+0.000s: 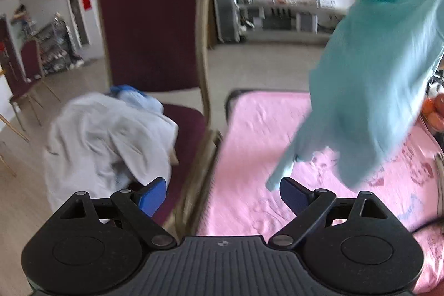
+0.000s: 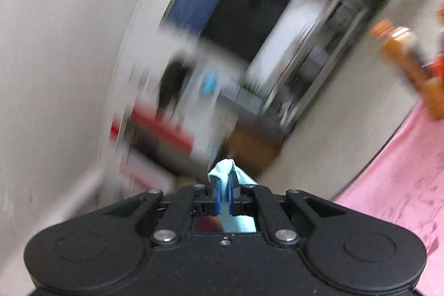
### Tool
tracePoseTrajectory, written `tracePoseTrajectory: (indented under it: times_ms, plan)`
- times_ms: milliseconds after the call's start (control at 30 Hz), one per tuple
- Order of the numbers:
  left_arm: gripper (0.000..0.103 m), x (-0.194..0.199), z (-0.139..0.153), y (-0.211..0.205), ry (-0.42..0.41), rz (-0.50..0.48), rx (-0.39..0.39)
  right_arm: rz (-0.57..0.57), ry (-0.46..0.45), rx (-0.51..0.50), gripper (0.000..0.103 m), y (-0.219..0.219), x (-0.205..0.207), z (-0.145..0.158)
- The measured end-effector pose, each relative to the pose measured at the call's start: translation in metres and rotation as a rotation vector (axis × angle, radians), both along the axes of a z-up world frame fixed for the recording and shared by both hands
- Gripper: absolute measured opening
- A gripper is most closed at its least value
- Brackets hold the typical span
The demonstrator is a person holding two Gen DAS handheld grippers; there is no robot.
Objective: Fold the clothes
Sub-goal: 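Carry the aqua T-shirt with the right gripper and drop it onto the pink blanket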
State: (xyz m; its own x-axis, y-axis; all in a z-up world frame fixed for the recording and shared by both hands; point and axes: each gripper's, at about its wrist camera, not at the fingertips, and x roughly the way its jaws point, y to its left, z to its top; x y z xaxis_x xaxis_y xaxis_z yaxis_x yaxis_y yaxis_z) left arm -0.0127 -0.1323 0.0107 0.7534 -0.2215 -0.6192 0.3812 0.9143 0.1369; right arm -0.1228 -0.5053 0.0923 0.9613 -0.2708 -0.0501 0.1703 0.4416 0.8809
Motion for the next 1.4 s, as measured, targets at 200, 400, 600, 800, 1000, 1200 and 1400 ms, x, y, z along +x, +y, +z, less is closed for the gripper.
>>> tracePoseTrajectory:
  times_ms: [200,400,600,800,1000,1200,1400]
  plan:
    - [0.089,0.003,-0.028,-0.014,0.078,-0.028,0.068,0.038,0.469,0.167,0.008,-0.007,-0.049,-0.145]
    - [0.088,-0.012,-0.073,-0.051,0.243,-0.124,0.094,0.259,0.723,0.223,0.028,0.023,-0.07,-0.238]
    - [0.085,-0.012,-0.086,-0.069,0.317,-0.119,0.062,0.258,0.649,0.149,0.038,-0.003,-0.081,-0.222]
    - [0.072,0.0,-0.075,-0.079,0.327,-0.071,-0.035,0.262,0.535,0.114,0.038,-0.038,-0.071,-0.208]
    - [0.072,0.012,-0.091,-0.093,0.379,-0.026,-0.109,0.248,0.515,-0.026,0.038,-0.06,-0.058,-0.216]
    - [0.056,0.036,-0.136,-0.094,0.608,0.097,-0.266,0.246,0.544,-0.008,0.038,-0.063,-0.062,-0.232]
    - [0.055,0.051,-0.159,-0.099,0.716,0.166,-0.39,0.239,0.548,-0.054,0.038,-0.057,-0.064,-0.228]
